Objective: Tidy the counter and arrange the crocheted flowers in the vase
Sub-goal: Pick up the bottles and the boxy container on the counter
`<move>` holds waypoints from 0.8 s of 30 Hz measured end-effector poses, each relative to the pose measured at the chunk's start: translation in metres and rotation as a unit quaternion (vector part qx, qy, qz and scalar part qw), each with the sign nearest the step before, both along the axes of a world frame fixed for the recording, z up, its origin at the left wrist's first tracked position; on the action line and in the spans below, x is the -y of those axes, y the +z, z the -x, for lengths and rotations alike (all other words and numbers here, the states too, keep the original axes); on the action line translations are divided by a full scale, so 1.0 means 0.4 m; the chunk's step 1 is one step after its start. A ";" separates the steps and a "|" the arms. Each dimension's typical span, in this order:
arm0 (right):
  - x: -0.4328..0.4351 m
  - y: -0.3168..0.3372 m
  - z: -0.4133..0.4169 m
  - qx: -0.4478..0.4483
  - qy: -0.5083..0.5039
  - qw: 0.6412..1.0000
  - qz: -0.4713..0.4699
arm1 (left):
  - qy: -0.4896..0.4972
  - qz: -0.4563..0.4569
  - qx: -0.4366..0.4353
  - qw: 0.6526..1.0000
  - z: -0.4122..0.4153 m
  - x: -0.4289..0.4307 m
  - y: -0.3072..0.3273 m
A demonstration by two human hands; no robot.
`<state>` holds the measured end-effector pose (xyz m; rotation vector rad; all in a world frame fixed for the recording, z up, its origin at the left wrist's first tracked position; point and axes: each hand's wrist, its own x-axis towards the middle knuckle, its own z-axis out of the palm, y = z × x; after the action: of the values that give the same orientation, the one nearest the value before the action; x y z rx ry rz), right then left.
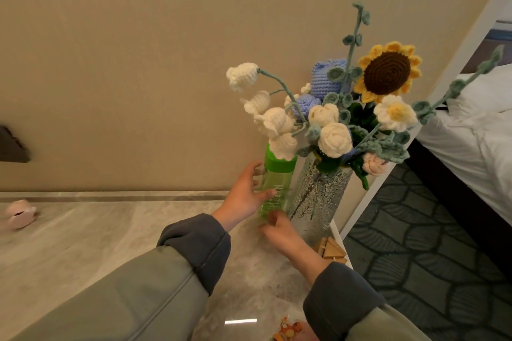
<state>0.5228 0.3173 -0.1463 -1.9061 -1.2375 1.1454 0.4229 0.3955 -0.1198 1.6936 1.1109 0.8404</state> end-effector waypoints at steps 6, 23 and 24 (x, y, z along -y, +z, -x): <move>0.024 0.017 0.004 0.003 0.004 1.000 -0.007 | 0.028 0.035 -0.012 0.999 0.020 0.033 0.012; 0.119 0.186 0.342 -0.063 0.035 0.994 -0.085 | 0.215 0.035 0.081 0.973 0.426 0.281 0.059; 0.126 0.186 0.382 -0.073 0.044 0.993 -0.085 | 0.230 0.033 0.079 0.969 0.468 0.300 0.057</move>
<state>0.3699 0.2668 -0.0719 -1.6284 -1.3051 1.1628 0.2358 0.2755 -0.0968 1.3022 1.4271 1.1894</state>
